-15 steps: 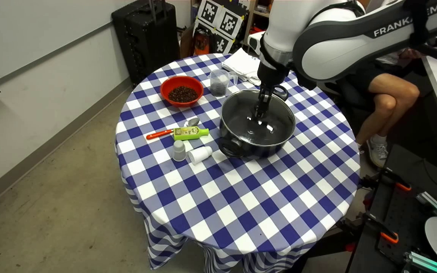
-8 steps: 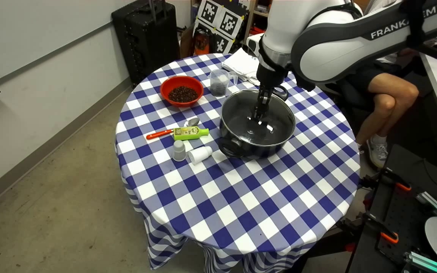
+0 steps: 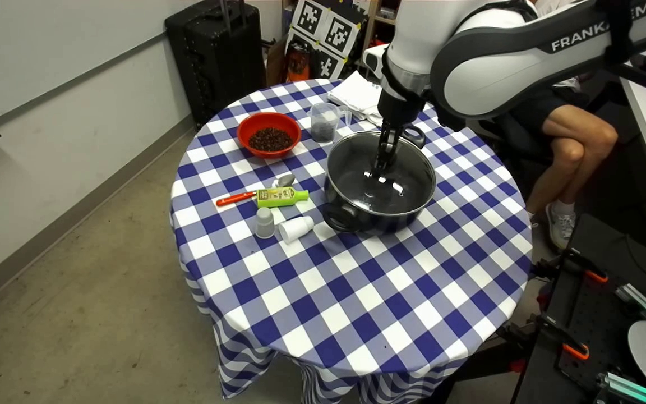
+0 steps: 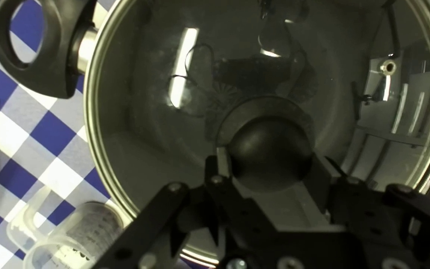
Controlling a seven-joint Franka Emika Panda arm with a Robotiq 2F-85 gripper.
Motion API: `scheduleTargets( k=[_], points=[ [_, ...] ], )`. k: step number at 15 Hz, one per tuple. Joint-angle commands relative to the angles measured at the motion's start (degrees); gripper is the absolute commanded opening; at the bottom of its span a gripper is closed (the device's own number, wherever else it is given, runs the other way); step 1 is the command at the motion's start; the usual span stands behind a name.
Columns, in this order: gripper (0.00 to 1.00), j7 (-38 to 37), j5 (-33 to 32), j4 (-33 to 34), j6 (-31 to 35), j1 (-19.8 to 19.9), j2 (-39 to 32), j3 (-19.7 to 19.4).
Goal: Remove the glass lid from the black pot and put it on the table
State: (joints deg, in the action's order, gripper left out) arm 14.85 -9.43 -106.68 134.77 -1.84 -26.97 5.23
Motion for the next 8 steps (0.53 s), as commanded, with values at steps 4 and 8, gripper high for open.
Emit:
scheduleTargets(
  k=[4,8],
  points=[
    [0.25,1.41,0.5,1.07,-0.48,-0.01,-0.73,-0.01],
    [0.25,2.48,0.64,0.74,-1.74,0.79,2.53,-0.17]
  ],
)
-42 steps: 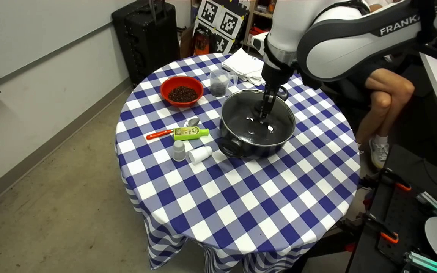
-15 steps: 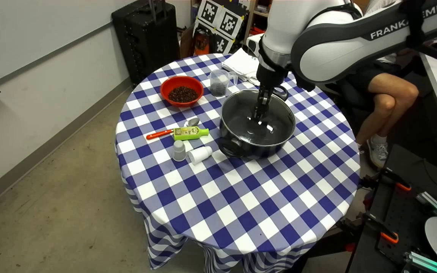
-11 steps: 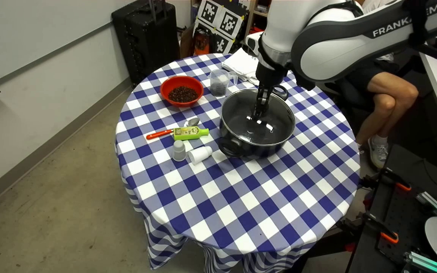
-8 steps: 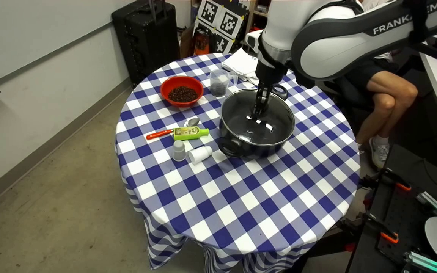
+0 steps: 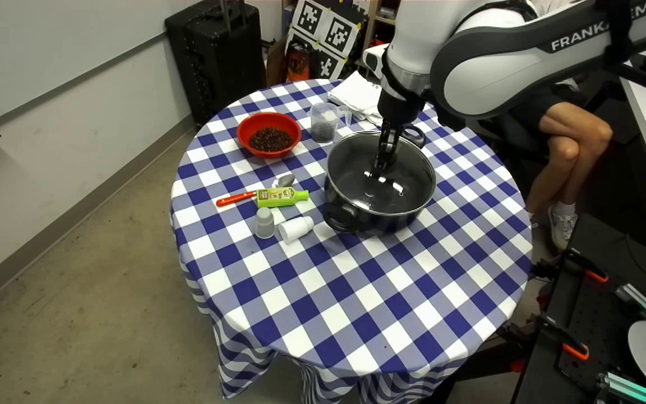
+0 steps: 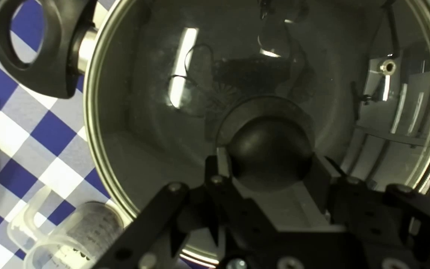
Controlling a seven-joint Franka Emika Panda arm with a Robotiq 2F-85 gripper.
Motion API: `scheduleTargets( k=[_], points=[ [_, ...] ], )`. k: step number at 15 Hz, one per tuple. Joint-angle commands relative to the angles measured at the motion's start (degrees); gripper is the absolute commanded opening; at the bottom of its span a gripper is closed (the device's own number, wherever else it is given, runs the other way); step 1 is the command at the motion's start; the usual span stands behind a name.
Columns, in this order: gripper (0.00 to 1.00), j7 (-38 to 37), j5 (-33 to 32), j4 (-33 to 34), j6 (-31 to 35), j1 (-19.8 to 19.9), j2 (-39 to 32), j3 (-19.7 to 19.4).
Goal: Remove the glass lid from the black pot and put it on the table
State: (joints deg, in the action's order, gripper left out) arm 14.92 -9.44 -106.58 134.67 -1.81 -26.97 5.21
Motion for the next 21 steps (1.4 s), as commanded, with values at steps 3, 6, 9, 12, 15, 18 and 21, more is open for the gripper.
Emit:
scheduleTargets(
  k=[3,6,9,12,15,18,21],
  points=[
    [0.25,6.34,2.62,-1.24,-1.15,3.03,7.74,0.66],
    [0.25,13.27,8.11,-3.1,1.06,6.66,13.63,1.16],
    [0.25,15.82,12.25,-5.16,-0.41,9.38,19.05,-1.57],
    [0.25,16.09,14.67,-9.91,-0.25,11.76,22.48,-5.41],
    [0.25,15.41,13.14,-15.09,1.27,12.81,23.69,-8.8],
    [0.25,14.81,11.99,-20.21,3.42,13.18,24.27,-10.85],
    [0.25,14.47,10.98,-24.84,5.52,13.51,24.65,-12.26]
  ],
)
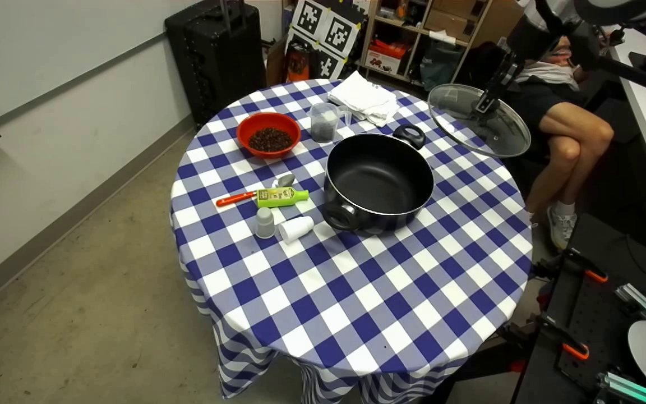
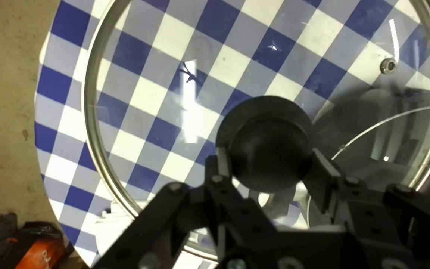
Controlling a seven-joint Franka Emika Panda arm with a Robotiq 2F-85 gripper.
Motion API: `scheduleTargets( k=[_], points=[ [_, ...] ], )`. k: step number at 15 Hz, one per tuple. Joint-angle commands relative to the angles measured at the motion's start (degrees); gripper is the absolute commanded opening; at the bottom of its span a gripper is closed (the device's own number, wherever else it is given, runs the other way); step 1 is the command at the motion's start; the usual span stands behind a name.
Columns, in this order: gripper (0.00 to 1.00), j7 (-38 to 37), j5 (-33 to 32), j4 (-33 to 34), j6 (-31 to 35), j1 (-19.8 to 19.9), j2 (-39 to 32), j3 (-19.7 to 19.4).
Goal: Remove the glass lid from the black pot and put it on the table
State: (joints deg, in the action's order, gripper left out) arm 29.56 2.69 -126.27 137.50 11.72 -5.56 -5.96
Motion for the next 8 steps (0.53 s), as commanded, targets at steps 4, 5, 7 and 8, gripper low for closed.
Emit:
scheduleTargets(
  k=[4,5,7,8],
  points=[
    [0.25,-0.68,-1.29,-11.03,6.41,0.97,4.31,-3.3],
    [0.25,-0.97,-1.4,-12.15,7.5,1.1,4.17,-3.74],
    [0.25,-3.3,-2.76,-13.73,11.09,1.17,2.77,-4.47],
    [0.25,-5.13,-3.71,-14.07,13.21,1.08,1.65,-4.73]
  ],
)
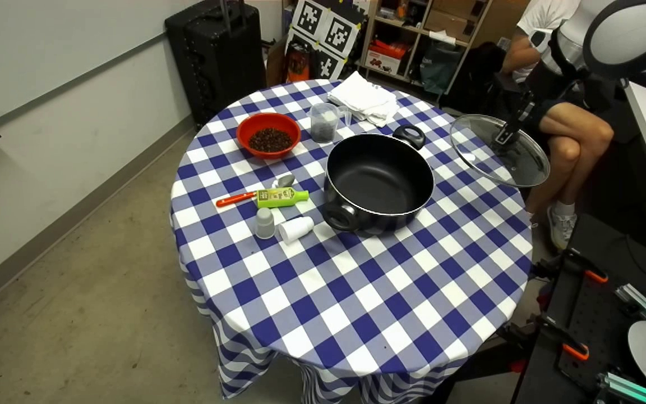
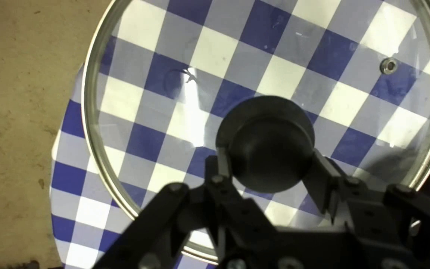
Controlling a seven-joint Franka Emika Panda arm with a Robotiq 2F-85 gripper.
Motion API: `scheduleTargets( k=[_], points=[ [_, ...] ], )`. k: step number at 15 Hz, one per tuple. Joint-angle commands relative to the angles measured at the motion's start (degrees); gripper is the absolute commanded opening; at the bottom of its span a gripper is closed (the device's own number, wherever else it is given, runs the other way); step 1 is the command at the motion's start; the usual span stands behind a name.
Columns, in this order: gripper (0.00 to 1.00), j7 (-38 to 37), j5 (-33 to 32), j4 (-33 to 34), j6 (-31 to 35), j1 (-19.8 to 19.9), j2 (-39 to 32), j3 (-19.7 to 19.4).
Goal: Remove the glass lid from the black pot and put it on the table
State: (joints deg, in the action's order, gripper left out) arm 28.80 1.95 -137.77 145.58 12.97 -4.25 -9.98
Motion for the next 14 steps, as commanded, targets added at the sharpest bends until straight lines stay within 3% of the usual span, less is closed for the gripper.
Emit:
scheduleTargets(
  k=[1,10,14],
  points=[
    [0.25,-5.38,-2.67,-2.81,6.87,-0.19,-0.54,-0.73],
    [0.25,-17.58,-5.78,-0.57,12.7,-2.07,-9.72,-0.4],
    [0.25,-18.94,-5.89,1.18,13.56,-2.62,-12.78,0.18]
  ],
)
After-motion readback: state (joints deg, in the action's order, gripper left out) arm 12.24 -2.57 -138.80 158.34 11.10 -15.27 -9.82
